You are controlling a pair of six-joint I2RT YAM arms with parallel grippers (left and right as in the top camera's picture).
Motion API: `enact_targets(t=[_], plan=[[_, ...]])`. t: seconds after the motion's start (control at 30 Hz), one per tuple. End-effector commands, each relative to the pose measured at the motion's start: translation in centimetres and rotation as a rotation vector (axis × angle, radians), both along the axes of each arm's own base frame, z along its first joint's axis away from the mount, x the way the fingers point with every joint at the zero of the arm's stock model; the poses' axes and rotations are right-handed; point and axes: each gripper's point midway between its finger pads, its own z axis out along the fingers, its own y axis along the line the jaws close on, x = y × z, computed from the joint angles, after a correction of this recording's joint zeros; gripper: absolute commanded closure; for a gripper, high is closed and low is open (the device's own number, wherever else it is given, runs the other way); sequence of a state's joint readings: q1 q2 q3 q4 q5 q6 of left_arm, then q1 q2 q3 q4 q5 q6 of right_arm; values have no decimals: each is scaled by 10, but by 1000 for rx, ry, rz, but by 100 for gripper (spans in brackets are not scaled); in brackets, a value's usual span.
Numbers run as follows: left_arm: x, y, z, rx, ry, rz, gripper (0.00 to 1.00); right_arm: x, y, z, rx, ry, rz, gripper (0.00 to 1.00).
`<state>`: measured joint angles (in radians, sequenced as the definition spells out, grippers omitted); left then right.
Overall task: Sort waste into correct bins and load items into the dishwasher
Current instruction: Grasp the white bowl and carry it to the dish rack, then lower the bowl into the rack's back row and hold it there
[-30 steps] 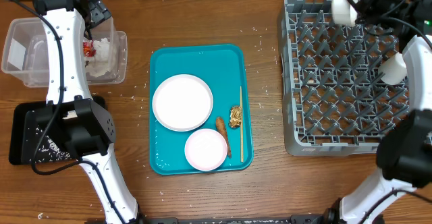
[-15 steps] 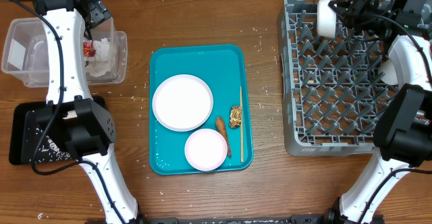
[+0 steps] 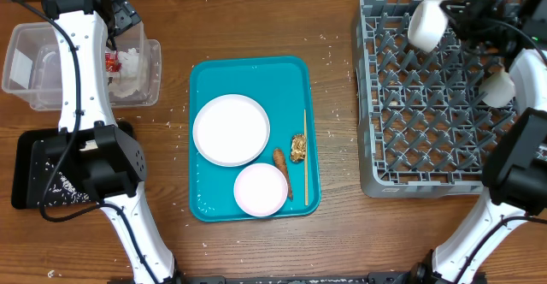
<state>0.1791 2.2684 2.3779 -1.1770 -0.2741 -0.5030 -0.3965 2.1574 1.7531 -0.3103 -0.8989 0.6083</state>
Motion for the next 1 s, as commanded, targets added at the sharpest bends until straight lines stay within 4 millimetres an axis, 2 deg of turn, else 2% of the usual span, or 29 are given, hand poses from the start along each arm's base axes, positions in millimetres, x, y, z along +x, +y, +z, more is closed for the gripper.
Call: enact_targets(t=[0.0, 0.2, 0.27, 0.4, 0.5, 0.63, 0.77, 0.87, 0.9, 0.97], plan=[[0, 3, 15, 13, -34, 17, 0, 1, -24, -1, -43, 19, -78, 75], [0, 3, 15, 14, -34, 17, 0, -15, -63, 2, -181, 118, -219, 69], [0, 3, 15, 14, -34, 17, 0, -23, -76, 9, -269, 163, -275, 61], [0, 3, 15, 13, -34, 17, 0, -43, -99, 37, -440, 238, -380, 56], [0, 3, 15, 14, -34, 17, 0, -59, -106, 67, -539, 254, -434, 51], [0, 3, 15, 14, -34, 17, 0, -74, -95, 105, -603, 233, -463, 49], [0, 3, 15, 14, -34, 17, 0, -75, -57, 133, -675, 151, -385, 48], [0, 3, 15, 14, -34, 17, 0, -65, -32, 125, -734, 147, -327, 49], [0, 3, 15, 13, -34, 17, 0, -61, -26, 115, -759, 167, -313, 55], [0, 3, 15, 14, -34, 17, 0, -55, -18, 93, -788, 217, -296, 73]])
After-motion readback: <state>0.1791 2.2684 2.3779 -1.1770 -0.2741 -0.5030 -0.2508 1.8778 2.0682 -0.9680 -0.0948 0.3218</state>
